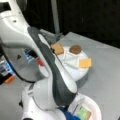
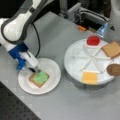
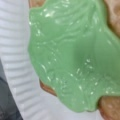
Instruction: Ingredient selection for cheeseburger or sandwich
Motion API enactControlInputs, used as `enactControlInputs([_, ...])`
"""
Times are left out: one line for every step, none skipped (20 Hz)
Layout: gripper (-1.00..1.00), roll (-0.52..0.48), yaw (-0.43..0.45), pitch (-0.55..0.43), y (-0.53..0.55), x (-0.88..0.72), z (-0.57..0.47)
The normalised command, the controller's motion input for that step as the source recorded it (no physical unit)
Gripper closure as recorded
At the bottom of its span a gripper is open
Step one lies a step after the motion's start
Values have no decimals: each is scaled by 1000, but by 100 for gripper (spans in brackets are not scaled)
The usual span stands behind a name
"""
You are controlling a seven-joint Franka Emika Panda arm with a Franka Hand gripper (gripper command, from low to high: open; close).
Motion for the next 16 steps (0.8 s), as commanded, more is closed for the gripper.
enactControlInputs([-100, 150, 73, -59, -153, 163, 1])
enactControlInputs([-100, 130, 69, -51, -152, 138, 44])
enactControlInputs([-100, 125, 68, -49, -149, 121, 68])
enactControlInputs([-100, 70, 58, -38, -140, 91, 109])
enactControlInputs([-100, 18, 53, -24, -119, 53, 162])
enactControlInputs([-100, 5, 53, -19, -97, 30, 187])
enactControlInputs([-100, -45, 46, -11, -70, -5, 236])
enactControlInputs([-100, -121, 47, 2, -26, -45, 291])
enactControlInputs([-100, -257, 57, 50, 33, -91, 354])
enactControlInputs([-100, -359, 55, 69, 108, -134, 413])
enactControlInputs([-100, -378, 53, 78, 164, -158, 427])
enactControlInputs([-100, -400, 38, 91, 236, -190, 463])
enactControlInputs([-100, -477, 2, 89, 326, -223, 473])
enactControlInputs([-100, -533, -28, 75, 417, -258, 465])
enactControlInputs([-100, -528, -41, 66, 474, -276, 426])
enactControlInputs([-100, -592, -61, 30, 541, -301, 376])
